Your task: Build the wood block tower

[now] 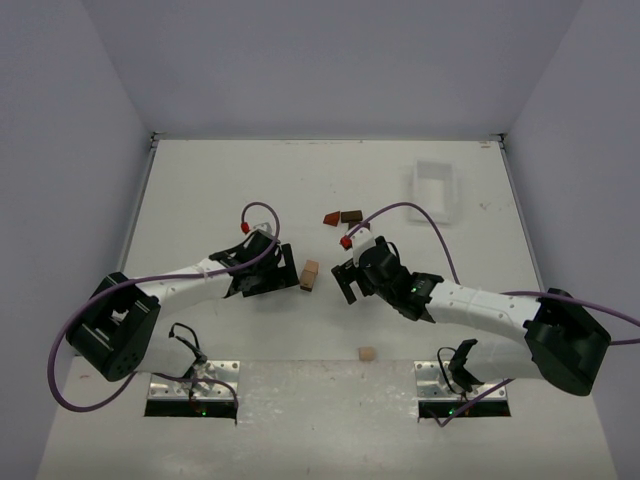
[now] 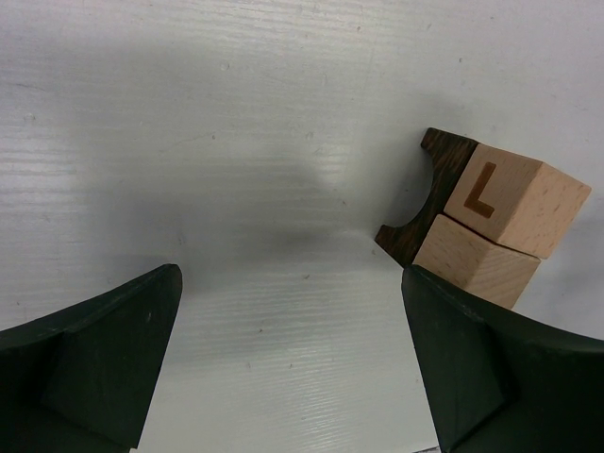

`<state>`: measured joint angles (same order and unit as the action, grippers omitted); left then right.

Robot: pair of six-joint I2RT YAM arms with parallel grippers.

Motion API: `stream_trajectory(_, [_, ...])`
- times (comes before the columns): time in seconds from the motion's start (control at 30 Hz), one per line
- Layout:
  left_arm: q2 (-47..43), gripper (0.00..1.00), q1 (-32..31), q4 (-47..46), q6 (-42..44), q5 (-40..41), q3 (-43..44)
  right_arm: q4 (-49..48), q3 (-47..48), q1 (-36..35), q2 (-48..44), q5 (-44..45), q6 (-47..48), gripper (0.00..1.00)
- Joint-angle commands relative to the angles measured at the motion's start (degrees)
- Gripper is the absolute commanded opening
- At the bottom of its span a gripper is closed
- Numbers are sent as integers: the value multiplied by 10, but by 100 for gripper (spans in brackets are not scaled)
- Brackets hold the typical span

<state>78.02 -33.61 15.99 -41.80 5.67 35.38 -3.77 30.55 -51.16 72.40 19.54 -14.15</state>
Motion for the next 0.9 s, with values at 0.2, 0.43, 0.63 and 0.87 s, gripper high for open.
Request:
stream_trajectory(0.2, [-1, 100, -8, -23, 7, -1, 22, -12, 10, -3, 5, 18, 2, 99])
stream_trajectory(0.43, [-5, 100, -8, -15, 6, 11, 25, -9, 11, -3, 6, 18, 1, 99])
stream_trajectory(0.63, [-30, 100, -8, 16, 0, 41, 23, -6, 15, -4, 9, -24, 18, 99])
stream_trajectory(0.87, [-64, 100, -8, 66, -11, 95, 27, -49, 28, -19, 32, -173, 121, 99])
